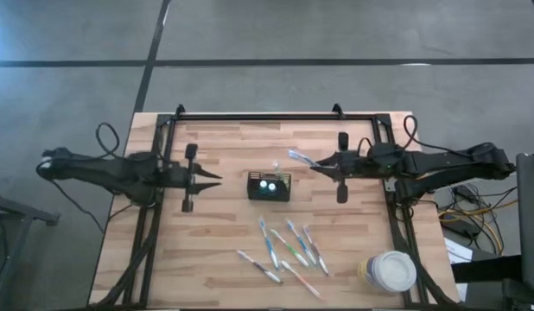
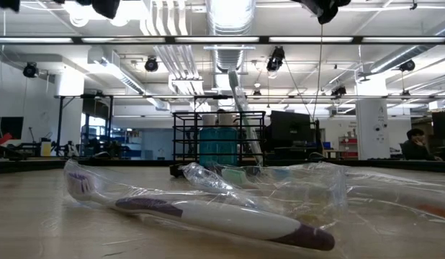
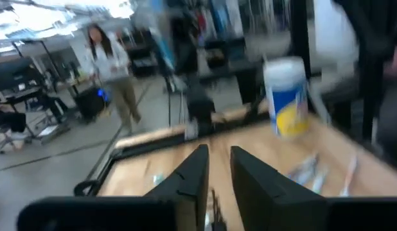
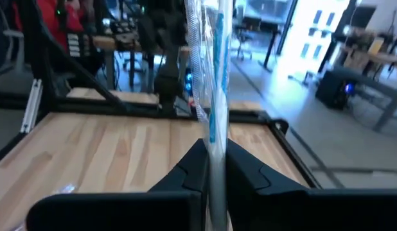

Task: Pick & Place toothbrushing station
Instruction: Put the left blue toothbrush into the black wire organizer

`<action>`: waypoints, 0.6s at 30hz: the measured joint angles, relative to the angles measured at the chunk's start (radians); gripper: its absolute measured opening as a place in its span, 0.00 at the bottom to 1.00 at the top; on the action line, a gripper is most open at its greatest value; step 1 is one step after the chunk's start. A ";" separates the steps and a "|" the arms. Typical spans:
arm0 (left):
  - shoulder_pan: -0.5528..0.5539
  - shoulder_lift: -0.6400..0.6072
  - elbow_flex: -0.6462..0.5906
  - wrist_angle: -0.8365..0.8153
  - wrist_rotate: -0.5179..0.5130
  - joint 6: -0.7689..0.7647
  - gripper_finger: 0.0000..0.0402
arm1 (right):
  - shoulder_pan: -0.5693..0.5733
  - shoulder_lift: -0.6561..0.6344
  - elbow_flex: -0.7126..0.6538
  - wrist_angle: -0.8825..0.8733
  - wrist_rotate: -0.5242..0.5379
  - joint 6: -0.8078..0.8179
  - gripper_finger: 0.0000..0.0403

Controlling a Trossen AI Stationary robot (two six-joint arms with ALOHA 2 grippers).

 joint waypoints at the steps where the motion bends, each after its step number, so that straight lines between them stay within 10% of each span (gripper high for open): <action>1: 0.028 -0.019 -0.039 0.047 0.033 -0.021 0.14 | 0.000 0.007 -0.018 0.045 0.000 -0.005 0.06; 10: 0.174 -0.004 -0.279 0.440 0.076 -0.161 0.02 | 0.000 0.121 -0.101 0.349 -0.007 -0.072 0.05; 18: 0.192 0.147 -0.177 0.472 0.092 -0.158 0.04 | -0.001 0.284 -0.034 0.452 -0.006 -0.142 0.05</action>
